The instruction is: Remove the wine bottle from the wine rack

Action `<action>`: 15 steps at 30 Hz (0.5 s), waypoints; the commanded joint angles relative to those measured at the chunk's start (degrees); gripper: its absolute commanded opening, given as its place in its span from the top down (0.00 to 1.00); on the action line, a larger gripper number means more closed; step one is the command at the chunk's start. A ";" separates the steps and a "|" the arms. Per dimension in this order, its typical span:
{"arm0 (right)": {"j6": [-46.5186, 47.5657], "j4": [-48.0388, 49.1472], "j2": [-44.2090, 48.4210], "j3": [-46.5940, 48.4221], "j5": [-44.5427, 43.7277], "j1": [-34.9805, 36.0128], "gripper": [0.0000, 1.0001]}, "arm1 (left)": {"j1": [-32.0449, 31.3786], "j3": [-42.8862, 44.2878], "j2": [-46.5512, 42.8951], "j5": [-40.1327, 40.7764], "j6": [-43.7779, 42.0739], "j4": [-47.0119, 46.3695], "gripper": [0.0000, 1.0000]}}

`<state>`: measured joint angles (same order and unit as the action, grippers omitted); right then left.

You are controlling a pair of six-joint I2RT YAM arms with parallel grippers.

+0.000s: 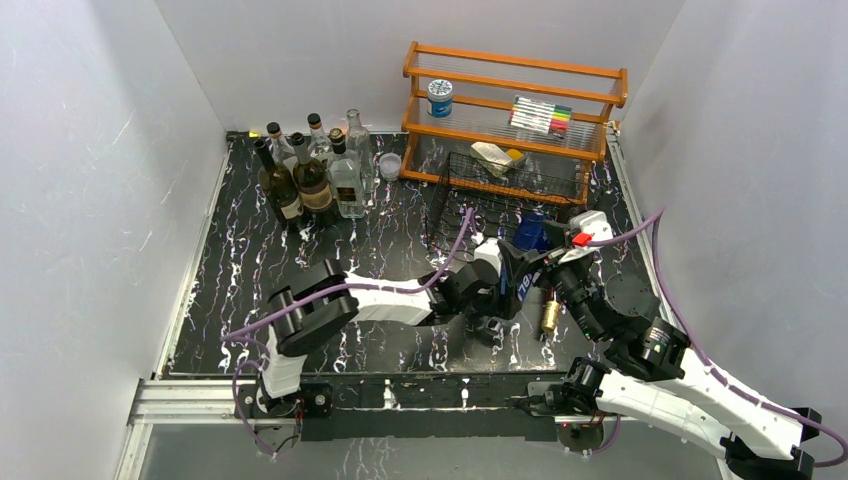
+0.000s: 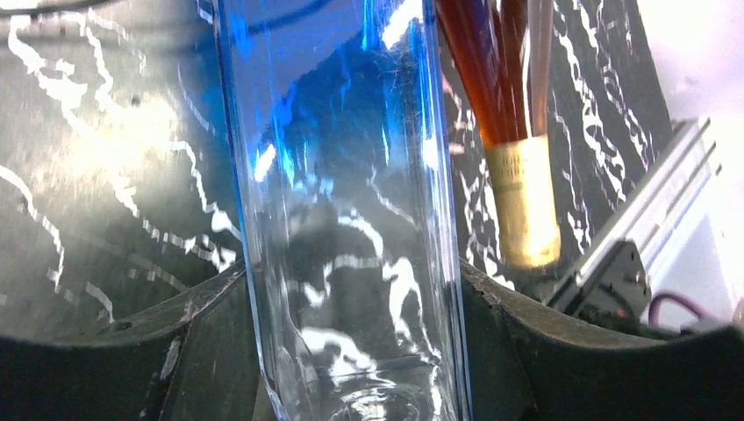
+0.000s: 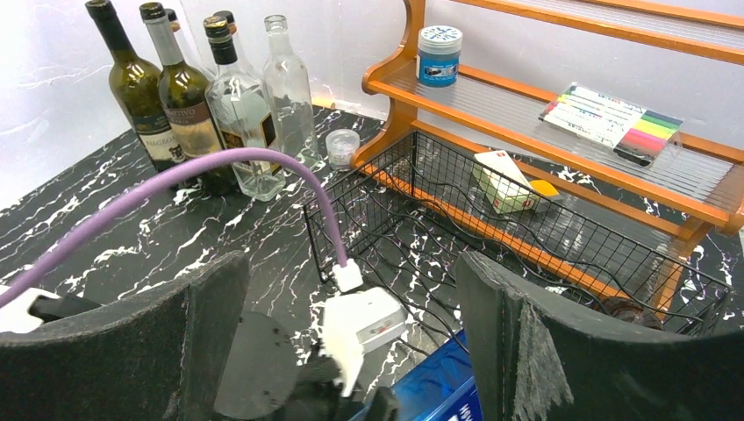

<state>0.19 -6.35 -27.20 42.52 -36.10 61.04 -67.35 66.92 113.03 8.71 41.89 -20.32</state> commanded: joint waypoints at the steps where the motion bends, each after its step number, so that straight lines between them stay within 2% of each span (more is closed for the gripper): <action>1: 1.72 1.97 0.08 -0.33 -0.11 0.09 0.02 | -0.41 -4.87 -9.52 -2.32 -0.26 4.81 0.67; 7: 6.26 5.42 -0.16 -4.27 3.68 0.10 0.02 | -0.41 -12.21 -18.98 -4.44 1.61 10.77 0.71; 15: 12.05 6.37 -3.98 -6.60 12.50 0.14 0.05 | 0.03 -19.47 -33.86 -2.29 7.37 27.85 0.78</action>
<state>8.10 -4.47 -29.85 36.47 -29.06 61.04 -67.75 50.68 87.42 4.12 44.58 -4.71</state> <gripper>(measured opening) 0.961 0.603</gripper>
